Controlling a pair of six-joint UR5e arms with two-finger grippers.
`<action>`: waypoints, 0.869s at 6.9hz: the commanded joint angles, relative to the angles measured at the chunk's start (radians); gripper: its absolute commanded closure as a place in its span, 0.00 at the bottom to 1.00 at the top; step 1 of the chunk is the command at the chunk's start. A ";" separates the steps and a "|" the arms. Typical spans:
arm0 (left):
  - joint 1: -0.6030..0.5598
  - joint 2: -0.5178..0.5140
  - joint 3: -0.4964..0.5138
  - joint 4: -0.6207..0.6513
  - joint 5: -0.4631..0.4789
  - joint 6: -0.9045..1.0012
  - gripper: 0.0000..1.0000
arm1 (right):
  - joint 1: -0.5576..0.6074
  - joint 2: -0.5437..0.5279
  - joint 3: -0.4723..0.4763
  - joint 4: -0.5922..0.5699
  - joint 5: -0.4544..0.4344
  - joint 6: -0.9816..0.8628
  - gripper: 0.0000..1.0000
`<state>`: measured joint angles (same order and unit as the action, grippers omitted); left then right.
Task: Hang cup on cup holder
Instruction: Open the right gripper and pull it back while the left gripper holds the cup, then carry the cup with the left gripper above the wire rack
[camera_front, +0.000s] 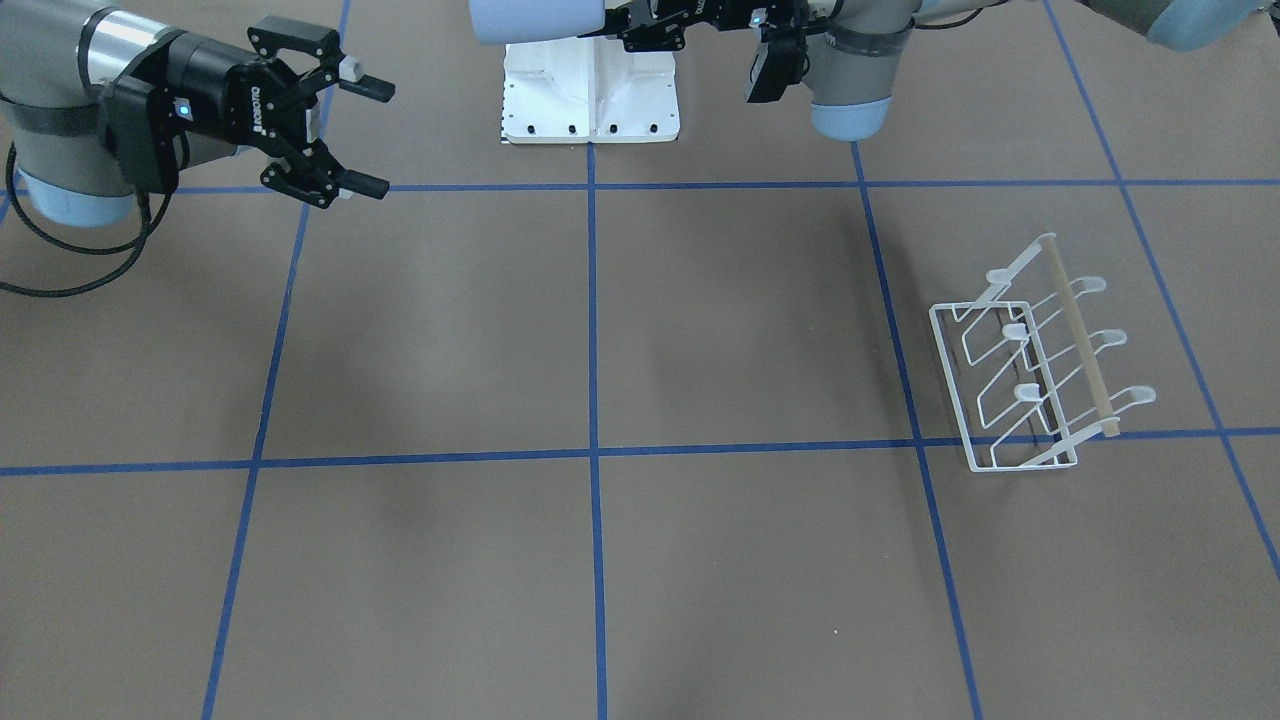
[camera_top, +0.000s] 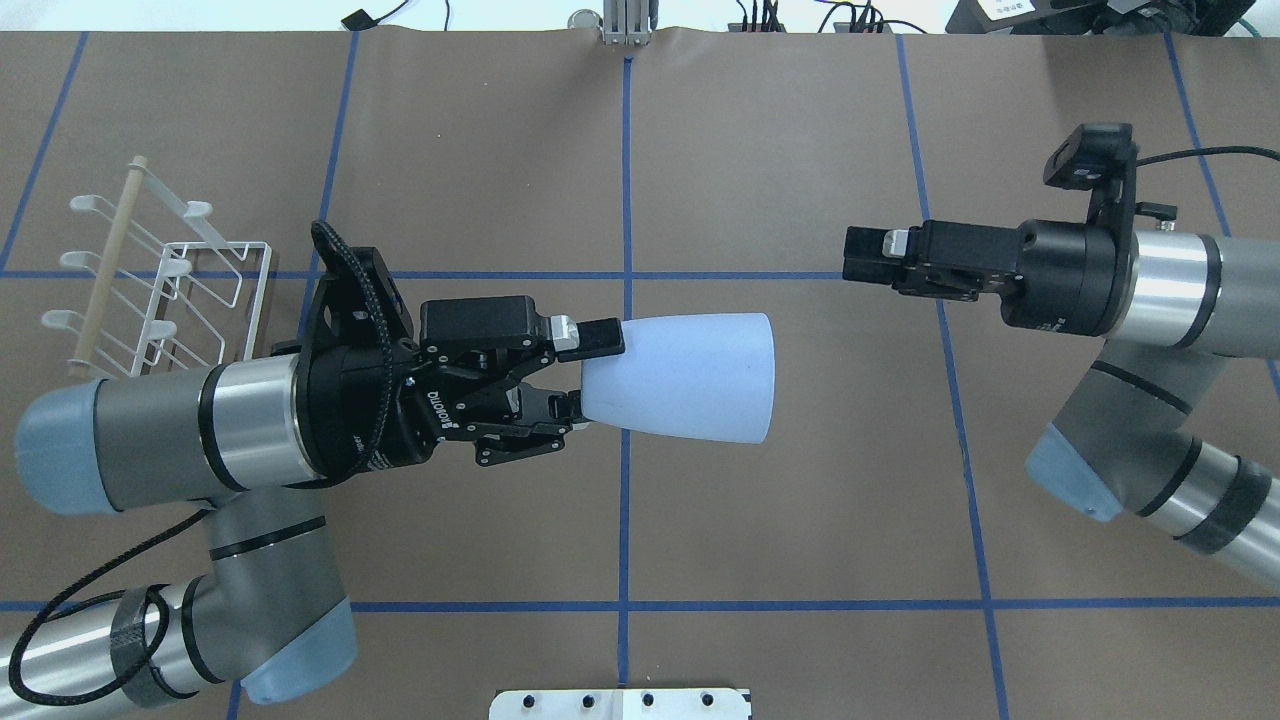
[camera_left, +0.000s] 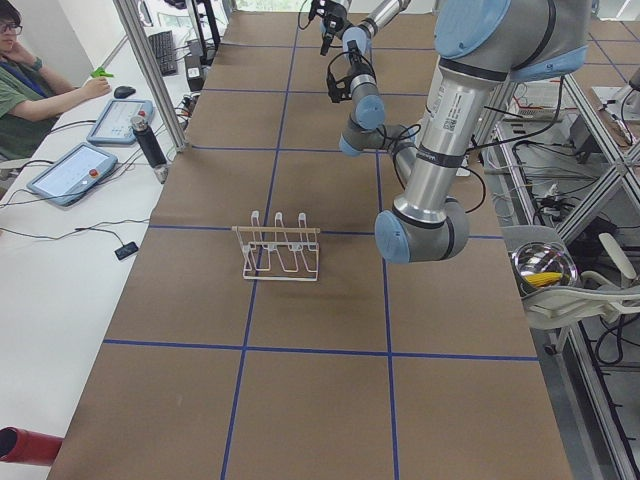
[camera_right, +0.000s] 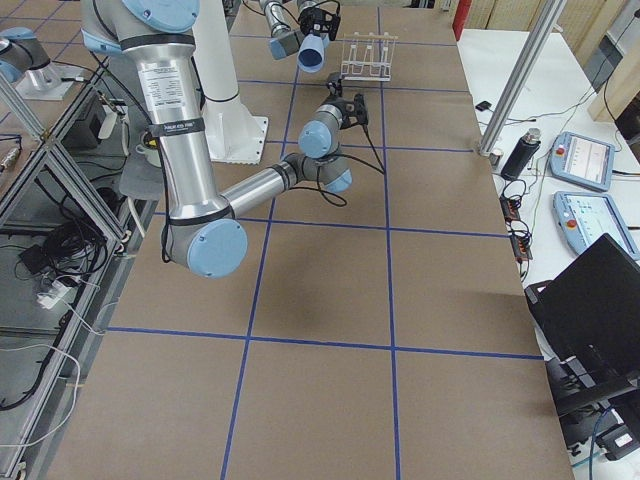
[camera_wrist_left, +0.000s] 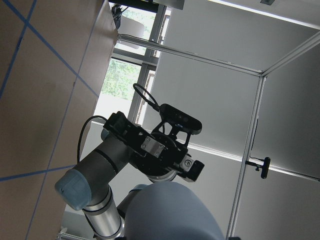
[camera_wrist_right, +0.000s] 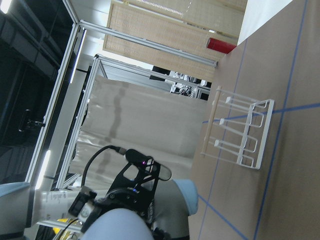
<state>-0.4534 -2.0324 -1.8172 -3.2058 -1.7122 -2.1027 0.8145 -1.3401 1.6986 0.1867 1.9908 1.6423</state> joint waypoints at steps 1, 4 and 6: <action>-0.147 -0.005 -0.069 0.271 -0.125 0.039 1.00 | 0.226 0.036 -0.110 -0.164 0.209 -0.150 0.00; -0.252 0.000 -0.290 0.886 -0.242 0.267 1.00 | 0.388 0.110 -0.103 -0.774 0.479 -0.412 0.00; -0.277 -0.003 -0.468 1.373 -0.241 0.527 1.00 | 0.451 0.092 -0.112 -0.976 0.392 -0.677 0.00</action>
<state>-0.7102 -2.0349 -2.1842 -2.1131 -1.9512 -1.7263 1.2292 -1.2438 1.5923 -0.6508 2.4272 1.1275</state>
